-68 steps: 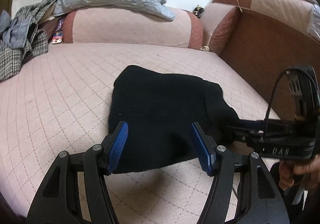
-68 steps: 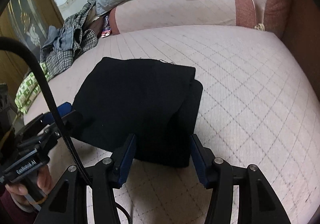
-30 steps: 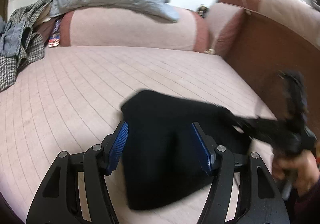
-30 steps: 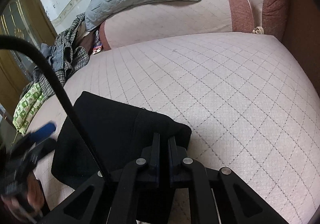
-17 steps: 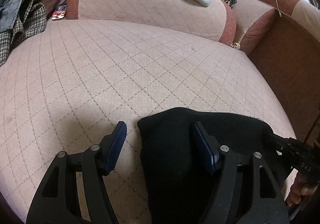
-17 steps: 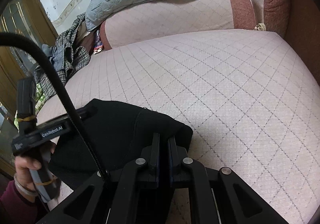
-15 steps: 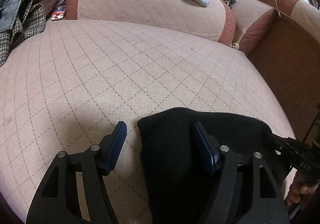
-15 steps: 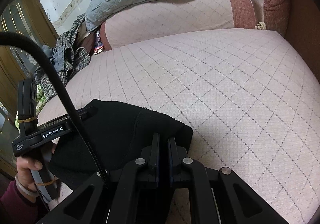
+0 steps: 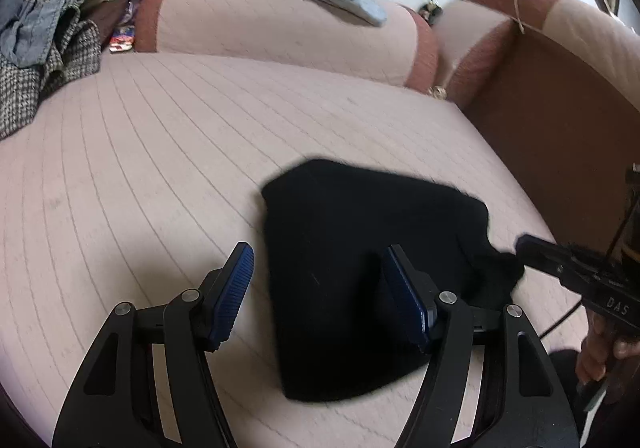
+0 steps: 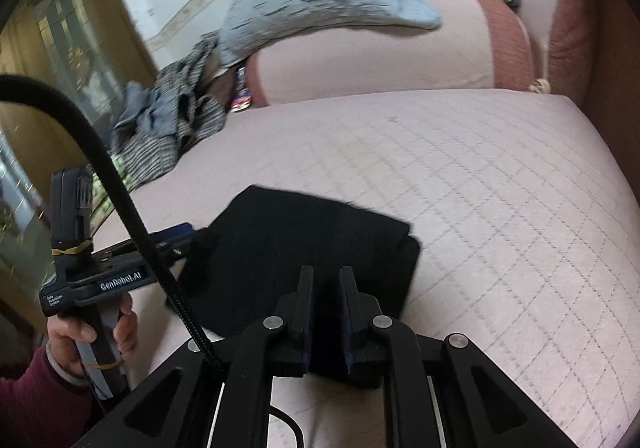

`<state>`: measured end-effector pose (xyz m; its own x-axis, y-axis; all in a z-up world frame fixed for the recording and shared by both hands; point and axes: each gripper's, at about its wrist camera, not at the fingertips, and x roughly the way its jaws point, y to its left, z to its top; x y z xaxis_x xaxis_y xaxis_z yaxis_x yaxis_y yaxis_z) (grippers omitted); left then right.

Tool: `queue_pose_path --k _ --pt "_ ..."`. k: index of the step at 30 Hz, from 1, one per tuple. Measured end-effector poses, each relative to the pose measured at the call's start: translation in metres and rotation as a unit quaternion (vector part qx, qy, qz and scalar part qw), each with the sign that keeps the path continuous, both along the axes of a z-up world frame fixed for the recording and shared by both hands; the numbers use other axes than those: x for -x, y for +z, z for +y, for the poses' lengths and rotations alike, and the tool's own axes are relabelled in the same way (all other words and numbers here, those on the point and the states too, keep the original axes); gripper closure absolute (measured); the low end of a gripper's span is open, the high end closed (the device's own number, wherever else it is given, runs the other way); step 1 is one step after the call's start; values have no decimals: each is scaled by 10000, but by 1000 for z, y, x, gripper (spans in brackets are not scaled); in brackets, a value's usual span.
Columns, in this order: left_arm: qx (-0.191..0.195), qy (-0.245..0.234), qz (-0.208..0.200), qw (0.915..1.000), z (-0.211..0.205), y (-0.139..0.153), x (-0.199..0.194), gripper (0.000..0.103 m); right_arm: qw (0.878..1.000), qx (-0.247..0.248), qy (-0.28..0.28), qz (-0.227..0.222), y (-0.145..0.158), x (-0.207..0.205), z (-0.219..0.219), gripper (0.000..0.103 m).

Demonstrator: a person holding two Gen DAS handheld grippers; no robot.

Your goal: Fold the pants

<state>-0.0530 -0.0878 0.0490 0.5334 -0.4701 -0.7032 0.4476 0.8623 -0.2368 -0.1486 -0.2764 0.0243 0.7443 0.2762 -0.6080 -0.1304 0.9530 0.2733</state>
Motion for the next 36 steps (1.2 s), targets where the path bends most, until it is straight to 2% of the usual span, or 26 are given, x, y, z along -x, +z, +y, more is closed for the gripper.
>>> queue_pose_path --k 4,8,11,16,22,24,26,32,36 --pt "-399 -87 -12 9992 -11 -15 14 35 9993 256 80 254 -16 -4 13 92" --pt "-398 -83 -63 9992 -13 -20 16 34 9994 100 -22 336 -35 2 10 92" --pt "-359 -77 -90 9993 -13 -22 15 34 9994 -45 -145 301 -37 3 9 91" --pt "-305 -107 -68 9995 -12 -21 15 34 9992 -6 -163 364 -32 2 9 89" --pt "-317 -110 -153 9993 -11 -16 17 34 9985 -357 -160 393 -27 4 1 76" --pt "-271 -109 -202 9994 -10 -13 19 34 9989 -318 -120 322 -20 6 1 52" --pt "-226 -86 -264 9994 -8 -9 19 34 9993 -170 -263 192 -13 9 0 42" --pt "88 35 -291 9995 5 0 14 34 9960 -601 -638 170 -9 9 -26 42" --pt "593 36 -75 9982 21 3 4 34 9922 -873 -822 332 -18 3 -38 42"
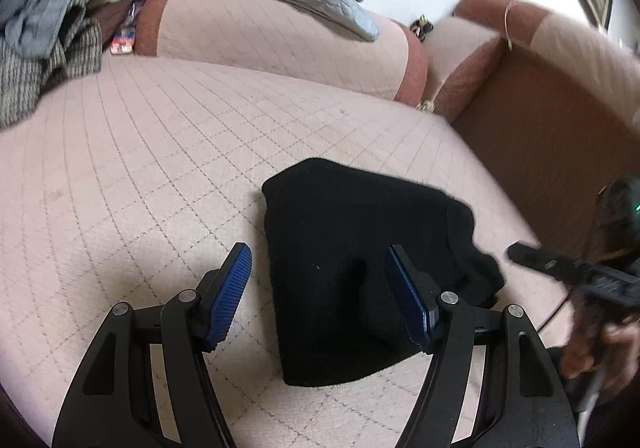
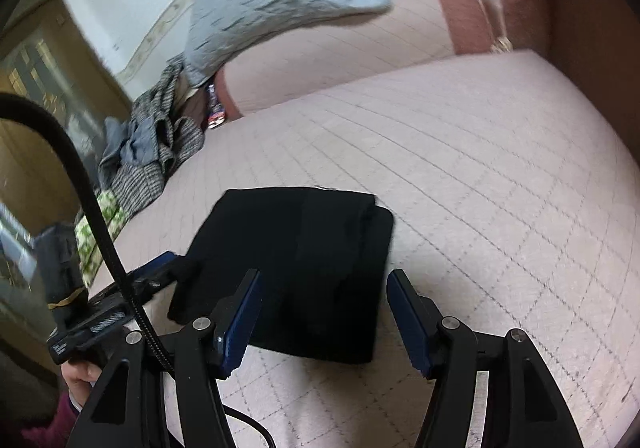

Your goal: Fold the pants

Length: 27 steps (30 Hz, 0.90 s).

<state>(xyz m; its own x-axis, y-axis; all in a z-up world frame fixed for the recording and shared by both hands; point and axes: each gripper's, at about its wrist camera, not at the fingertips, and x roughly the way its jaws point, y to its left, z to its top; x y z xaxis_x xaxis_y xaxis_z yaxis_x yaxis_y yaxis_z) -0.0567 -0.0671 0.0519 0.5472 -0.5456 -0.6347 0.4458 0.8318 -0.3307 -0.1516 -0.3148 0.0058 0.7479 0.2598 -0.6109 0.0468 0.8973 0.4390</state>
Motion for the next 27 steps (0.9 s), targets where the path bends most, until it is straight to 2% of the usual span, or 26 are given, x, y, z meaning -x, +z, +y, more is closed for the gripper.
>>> queue_pose_path --k 2,5,8,12,16,19,27 --pt "122 38 185 9997 4 -3 -7 33 9999 -71 -57 69 -5 -5 -4 41" --pt "-14 189 335 9993 6 -11 -16 33 9995 -244 -125 186 -14 -12 -12 41" --pt "17 192 473 9987 6 -17 -21 33 9985 -460 -120 269 -23 -20 -16 41" --pt "-2 170 498 9986 4 -20 -26 33 9972 -658 -65 346 -33 -27 -18 33" --pt "229 65 676 9974 4 -24 -33 32 9955 -881 -3 338 -41 -32 -19 32" --pt "192 1 774 9968 -3 -30 -38 25 9964 -786 81 317 -42 -36 -16 31" --pt "34 -205 714 9972 -19 -33 -38 25 9977 -616 197 226 -43 -40 -10 28"
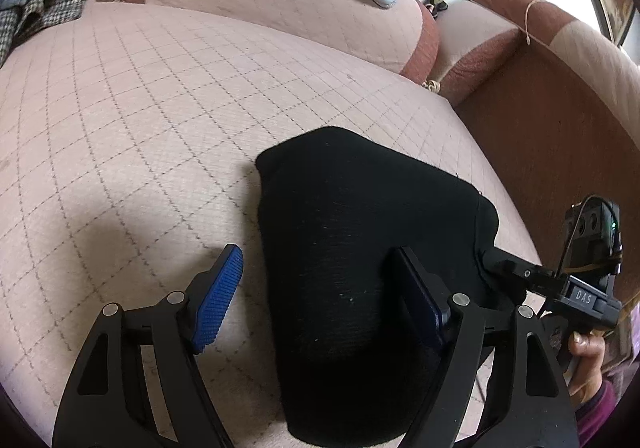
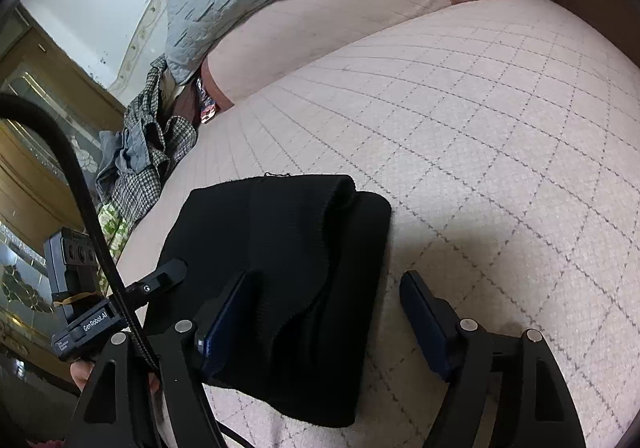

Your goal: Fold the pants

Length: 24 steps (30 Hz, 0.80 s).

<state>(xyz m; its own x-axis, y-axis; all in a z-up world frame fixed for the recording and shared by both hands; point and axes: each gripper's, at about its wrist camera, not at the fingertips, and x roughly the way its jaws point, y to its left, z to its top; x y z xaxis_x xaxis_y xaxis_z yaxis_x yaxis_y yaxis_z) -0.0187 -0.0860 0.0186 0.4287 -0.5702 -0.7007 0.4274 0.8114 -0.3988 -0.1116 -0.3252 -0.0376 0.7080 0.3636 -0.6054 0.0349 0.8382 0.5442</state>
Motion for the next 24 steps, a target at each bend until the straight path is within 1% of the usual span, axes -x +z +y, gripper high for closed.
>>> queue_pose_path --k 6,8,13,18,24 --pt "38 -73 101 9999 -9 -5 -3 24 9997 135 146 -147 -2 -3 8 27" --pt "33 -109 77 9999 -12 -5 -3 24 9994 188 208 -190 -3 -3 10 27" --pt "-13 -216 -14 9998 -19 -7 -1 21 9994 104 192 -273 -6 -3 12 27" --pt "-57 -205 -42 9998 -21 -8 -2 21 9991 200 164 -335 -7 -1 14 36" --pt "-171 -194 -127 9996 -23 -7 -1 21 9988 284 133 -373 -6 0 19 40"
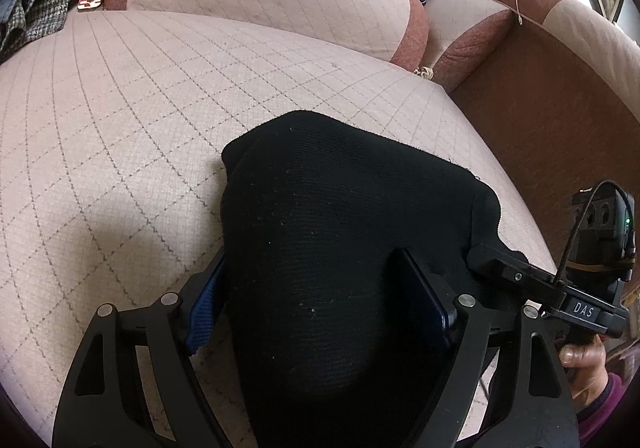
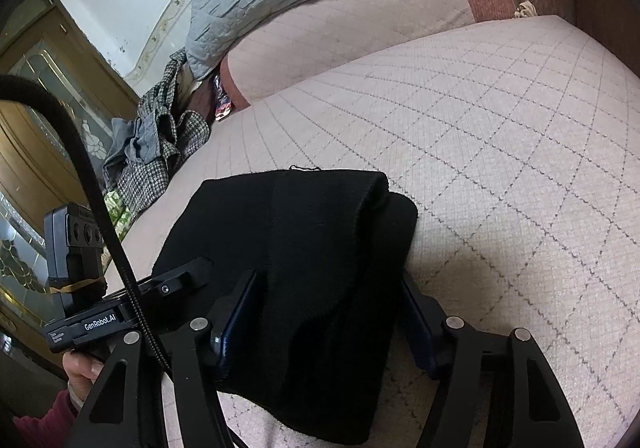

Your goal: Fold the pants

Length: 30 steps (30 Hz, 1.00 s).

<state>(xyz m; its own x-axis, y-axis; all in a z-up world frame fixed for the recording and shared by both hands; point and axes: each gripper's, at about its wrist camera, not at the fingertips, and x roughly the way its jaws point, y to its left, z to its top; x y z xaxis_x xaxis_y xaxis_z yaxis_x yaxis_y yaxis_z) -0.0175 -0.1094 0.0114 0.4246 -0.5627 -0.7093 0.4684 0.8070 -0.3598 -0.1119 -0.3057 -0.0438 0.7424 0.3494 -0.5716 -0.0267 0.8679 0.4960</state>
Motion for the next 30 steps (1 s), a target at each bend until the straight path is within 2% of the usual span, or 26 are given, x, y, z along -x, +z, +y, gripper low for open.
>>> queue_pose_path --k 7,9,12,15,18,22,25,30 --pt "-110 -20 -119 9999 -4 3 3 27 9999 122 -18 -56 2 1 3 44" --pt "-144 -15 -163 9998 -5 4 5 29 9998 191 -22 -94 3 3 5 49" --pt "-147 24 -211 9997 -3 7 6 38 9993 332 -11 -147 10 4 11 58" --pt "-121 37 -333 9994 -1 15 8 53 9986 463 -12 -244 22 6 16 63" --pt "-119 97 -578 9982 6 27 11 60 9983 453 43 -366 36 5 21 65" --pt "-53 311 -977 9947 24 52 10 62 9972 512 177 -515 53 -6 39 66" --pt "-55 492 -956 9942 41 65 1 62 9969 411 352 -571 66 -21 51 66" --pt "-166 798 -835 9932 60 71 -24 62 9949 550 571 -616 79 -53 76 66"
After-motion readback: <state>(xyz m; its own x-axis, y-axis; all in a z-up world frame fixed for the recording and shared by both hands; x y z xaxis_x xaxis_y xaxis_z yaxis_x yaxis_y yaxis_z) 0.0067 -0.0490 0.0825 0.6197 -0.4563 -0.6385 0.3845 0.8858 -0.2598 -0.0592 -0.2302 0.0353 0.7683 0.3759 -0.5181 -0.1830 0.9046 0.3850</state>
